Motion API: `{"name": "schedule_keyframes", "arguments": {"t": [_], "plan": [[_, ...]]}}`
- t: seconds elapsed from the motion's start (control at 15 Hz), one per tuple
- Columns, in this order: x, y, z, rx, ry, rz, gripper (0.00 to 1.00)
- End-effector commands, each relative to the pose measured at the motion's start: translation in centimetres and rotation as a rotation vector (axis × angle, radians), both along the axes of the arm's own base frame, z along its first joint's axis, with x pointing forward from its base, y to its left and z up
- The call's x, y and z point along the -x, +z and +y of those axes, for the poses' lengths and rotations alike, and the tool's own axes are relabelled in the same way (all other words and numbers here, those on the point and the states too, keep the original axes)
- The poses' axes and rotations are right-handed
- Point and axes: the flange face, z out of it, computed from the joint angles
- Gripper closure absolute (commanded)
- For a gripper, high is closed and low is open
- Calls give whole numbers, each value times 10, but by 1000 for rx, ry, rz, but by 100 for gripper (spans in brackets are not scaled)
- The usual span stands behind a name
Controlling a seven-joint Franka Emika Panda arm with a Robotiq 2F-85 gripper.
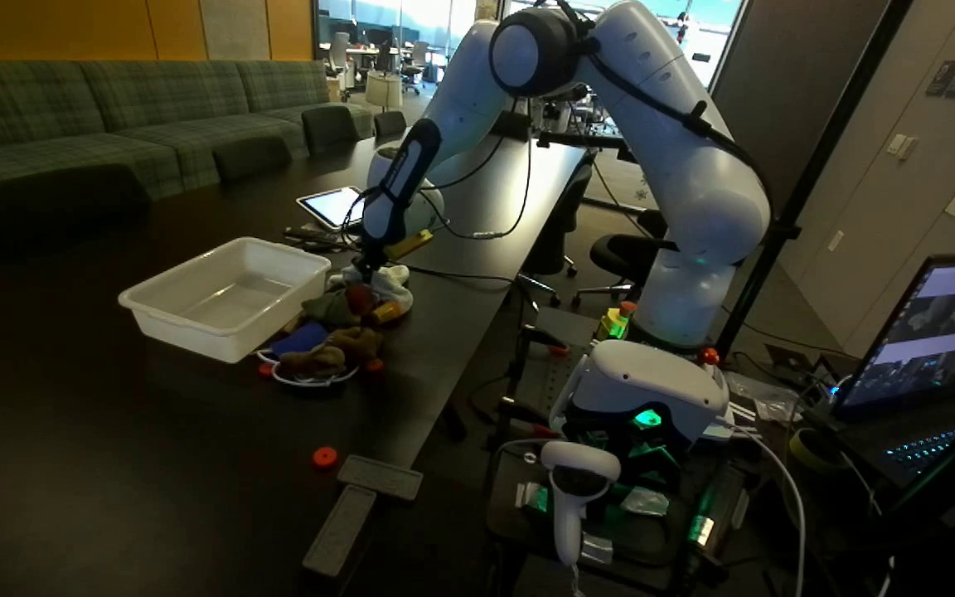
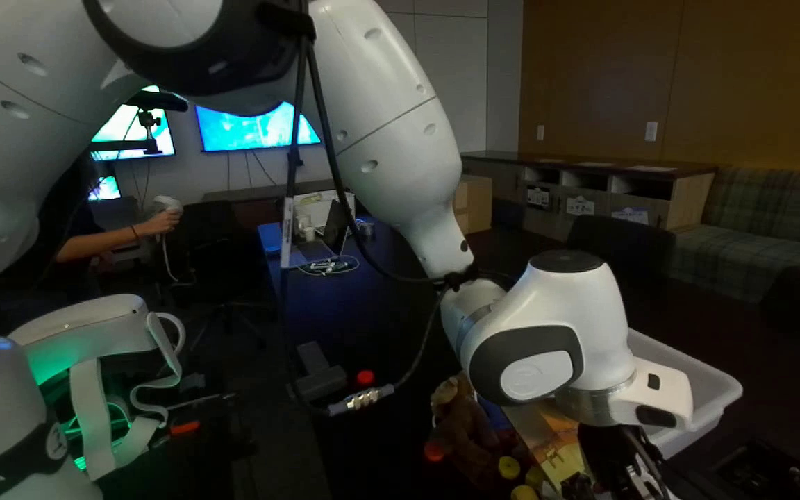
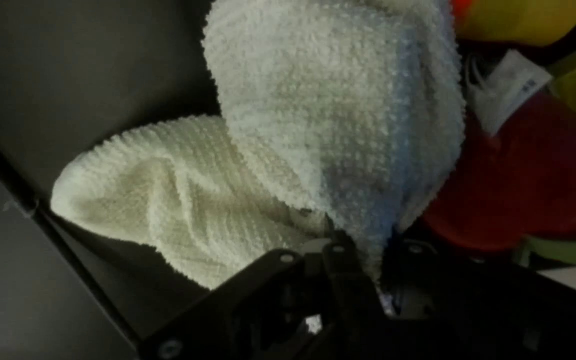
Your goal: Pick up the towel, push the objects in front of the white storage box to the left, place the towel in the storage box
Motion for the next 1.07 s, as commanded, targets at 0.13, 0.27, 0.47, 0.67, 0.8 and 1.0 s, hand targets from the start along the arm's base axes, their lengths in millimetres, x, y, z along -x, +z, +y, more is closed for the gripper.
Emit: {"name": "schedule_keyframes", "arguments": {"t": [0.13, 0.27, 0.47, 0.67, 0.8, 1.0], "plan": [[9, -34, 22, 4, 62, 58, 92], [12, -37, 35, 17, 55, 57, 93], [13, -34, 55, 23, 32, 60, 92], [18, -30, 77, 42, -7, 60, 92], [25, -29, 95, 42, -25, 77, 92], [37, -31, 128, 50, -22, 97, 92]]}}
